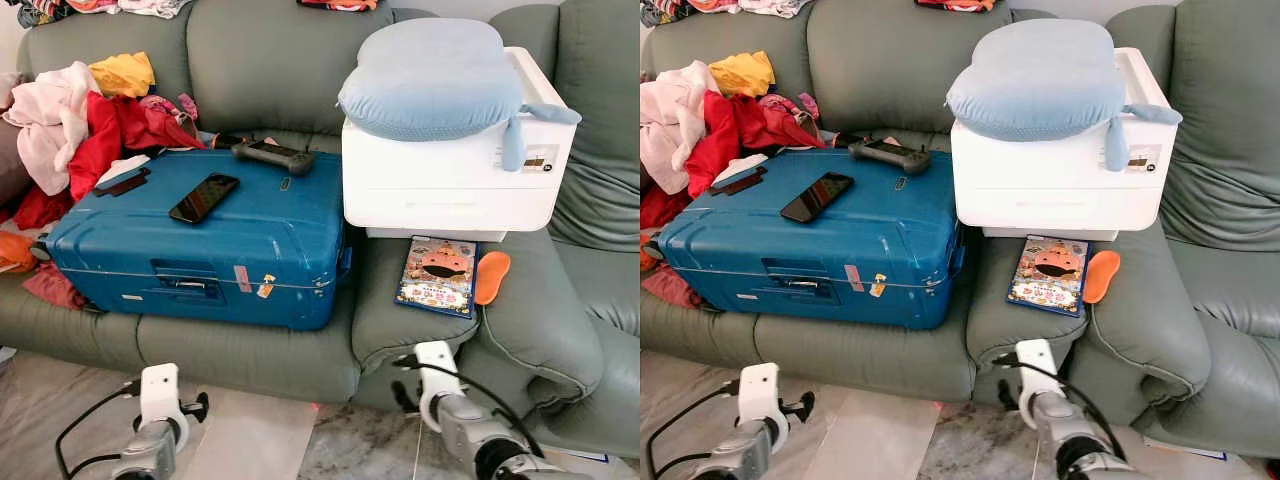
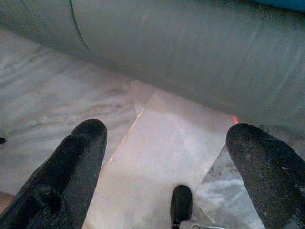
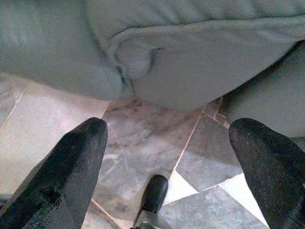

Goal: Picking trash to rubbish bin

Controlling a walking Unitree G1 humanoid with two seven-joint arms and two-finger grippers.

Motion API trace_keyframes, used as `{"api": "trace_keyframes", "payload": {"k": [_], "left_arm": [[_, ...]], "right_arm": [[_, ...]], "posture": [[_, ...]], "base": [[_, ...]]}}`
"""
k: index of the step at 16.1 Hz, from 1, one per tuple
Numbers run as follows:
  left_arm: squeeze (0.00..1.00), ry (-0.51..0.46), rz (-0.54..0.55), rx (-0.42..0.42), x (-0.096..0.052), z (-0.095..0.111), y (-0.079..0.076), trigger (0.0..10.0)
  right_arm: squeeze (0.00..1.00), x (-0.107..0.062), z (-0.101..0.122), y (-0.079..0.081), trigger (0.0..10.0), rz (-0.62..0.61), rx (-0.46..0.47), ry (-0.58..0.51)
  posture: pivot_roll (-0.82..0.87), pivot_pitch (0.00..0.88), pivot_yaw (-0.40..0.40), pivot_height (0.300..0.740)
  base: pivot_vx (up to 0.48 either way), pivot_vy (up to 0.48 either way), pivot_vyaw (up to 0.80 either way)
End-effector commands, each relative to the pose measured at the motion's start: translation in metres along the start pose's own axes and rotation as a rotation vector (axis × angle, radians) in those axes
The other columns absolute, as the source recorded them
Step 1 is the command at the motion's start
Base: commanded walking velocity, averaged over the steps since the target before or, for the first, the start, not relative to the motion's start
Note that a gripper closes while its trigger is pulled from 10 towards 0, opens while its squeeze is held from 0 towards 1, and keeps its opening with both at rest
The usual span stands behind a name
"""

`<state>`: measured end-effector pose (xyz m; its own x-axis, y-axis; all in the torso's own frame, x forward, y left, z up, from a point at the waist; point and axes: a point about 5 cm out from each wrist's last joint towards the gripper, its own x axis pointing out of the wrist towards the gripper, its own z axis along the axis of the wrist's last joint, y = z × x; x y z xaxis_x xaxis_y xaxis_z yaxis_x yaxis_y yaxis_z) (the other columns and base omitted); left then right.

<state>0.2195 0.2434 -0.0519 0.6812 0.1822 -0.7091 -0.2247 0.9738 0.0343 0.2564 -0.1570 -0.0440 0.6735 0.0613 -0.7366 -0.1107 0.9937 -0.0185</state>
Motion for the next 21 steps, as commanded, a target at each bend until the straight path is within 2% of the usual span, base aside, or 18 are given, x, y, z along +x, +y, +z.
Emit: {"api": "trace_keyframes", "payload": {"k": [1,3,4,5,6,7,8,9,10,12,13,14,16,17,18,19,20,21], "left_arm": [[0.00,-0.056,0.015,-0.013,0.000,0.009,0.009,10.0],[0.00,-0.143,-0.002,-0.014,-0.001,0.020,0.009,10.0],[0.00,-0.169,0.005,0.012,-0.001,0.023,0.009,10.0],[0.00,-0.241,-0.008,0.012,-0.002,0.032,0.006,10.0],[0.00,-0.268,-0.018,0.016,-0.003,0.035,0.005,10.0],[0.00,-0.371,-0.048,0.039,-0.008,0.046,0.002,10.0],[0.00,-0.448,-0.060,0.082,-0.014,0.052,0.000,10.0],[0.00,-0.472,-0.063,0.099,-0.016,0.053,-0.001,10.0],[0.00,-0.532,-0.120,0.059,-0.025,0.057,-0.009,10.0],[0.00,-0.673,-0.178,-0.005,-0.048,0.082,-0.027,10.0],[0.00,-0.771,-0.202,-0.030,-0.064,0.105,-0.036,10.0],[0.00,-0.815,-0.217,-0.028,-0.073,0.117,-0.041,10.0],[0.00,-0.871,-0.236,0.058,-0.092,0.129,-0.048,10.0],[0.00,-0.886,-0.214,0.078,-0.104,0.129,-0.047,10.0],[0.00,-0.881,-0.199,0.055,-0.107,0.128,-0.045,10.0],[0.00,-0.863,-0.183,0.002,-0.109,0.124,-0.044,10.0],[0.00,-0.831,-0.146,-0.054,-0.108,0.118,-0.043,10.0],[0.00,-0.796,-0.139,-0.081,-0.107,0.115,-0.045,10.0]], "right_arm": [[0.00,0.001,0.009,-0.001,10.0,0.003,0.003,-0.038],[0.00,0.001,0.020,-0.001,10.0,0.035,-0.011,-0.085],[0.00,0.001,0.030,-0.001,10.0,0.058,-0.053,-0.134],[0.00,-0.001,0.045,-0.004,10.0,0.069,-0.089,-0.212],[0.00,-0.002,0.050,-0.005,10.0,0.068,-0.107,-0.239],[0.00,-0.005,0.063,-0.014,10.0,0.081,-0.058,-0.317],[0.00,-0.009,0.071,-0.021,10.0,0.094,-0.065,-0.380],[0.00,-0.011,0.073,-0.023,10.0,0.100,-0.087,-0.402],[0.00,-0.016,0.078,-0.029,10.0,0.113,-0.081,-0.455],[0.00,-0.035,0.100,-0.039,10.0,0.125,-0.004,-0.572],[0.00,-0.050,0.116,-0.034,10.0,0.134,-0.070,-0.652],[0.00,-0.057,0.120,-0.029,10.0,0.167,-0.111,-0.667],[0.00,-0.072,0.120,-0.017,10.0,0.298,-0.139,-0.691],[0.00,-0.081,0.128,-0.019,10.0,0.232,-0.219,-0.764],[0.00,-0.080,0.131,-0.022,10.0,0.189,-0.177,-0.754],[0.00,-0.076,0.135,-0.028,10.0,0.100,-0.062,-0.736],[0.00,-0.075,0.139,-0.031,10.0,0.069,0.055,-0.728],[0.00,-0.078,0.142,-0.032,10.0,0.055,0.080,-0.729]], "posture": [[0.14,0.000,0.029,0.740],[0.15,0.000,0.025,0.740],[0.15,0.000,0.021,0.740],[0.15,0.000,0.010,0.740],[0.14,0.000,0.010,0.740],[0.12,0.000,0.005,0.740],[0.11,0.001,0.005,0.740],[0.11,0.001,0.005,0.740],[0.10,0.007,0.004,0.740],[0.11,0.003,0.005,0.740],[0.10,0.000,0.008,0.740],[0.10,0.000,0.010,0.740],[0.10,0.000,0.004,0.740],[0.10,0.000,-0.004,0.740],[0.10,0.000,-0.007,0.740],[0.10,0.000,-0.008,0.740],[0.10,0.000,-0.012,0.740],[0.10,0.000,-0.015,0.740]], "base": [[0.000,0.000,0.00],[0.000,0.000,0.00],[0.000,0.000,0.00],[0.000,0.000,0.00],[0.000,0.000,0.00],[0.000,0.000,0.00],[0.000,0.000,0.00],[0.000,0.000,0.00],[0.000,0.000,0.00],[0.000,0.000,0.00],[0.000,0.000,0.00],[0.000,0.000,0.00],[0.000,0.000,0.00],[0.000,0.000,0.00],[0.000,0.000,0.00],[0.000,0.000,0.00],[0.000,0.000,0.00],[0.000,0.000,0.00]]}}
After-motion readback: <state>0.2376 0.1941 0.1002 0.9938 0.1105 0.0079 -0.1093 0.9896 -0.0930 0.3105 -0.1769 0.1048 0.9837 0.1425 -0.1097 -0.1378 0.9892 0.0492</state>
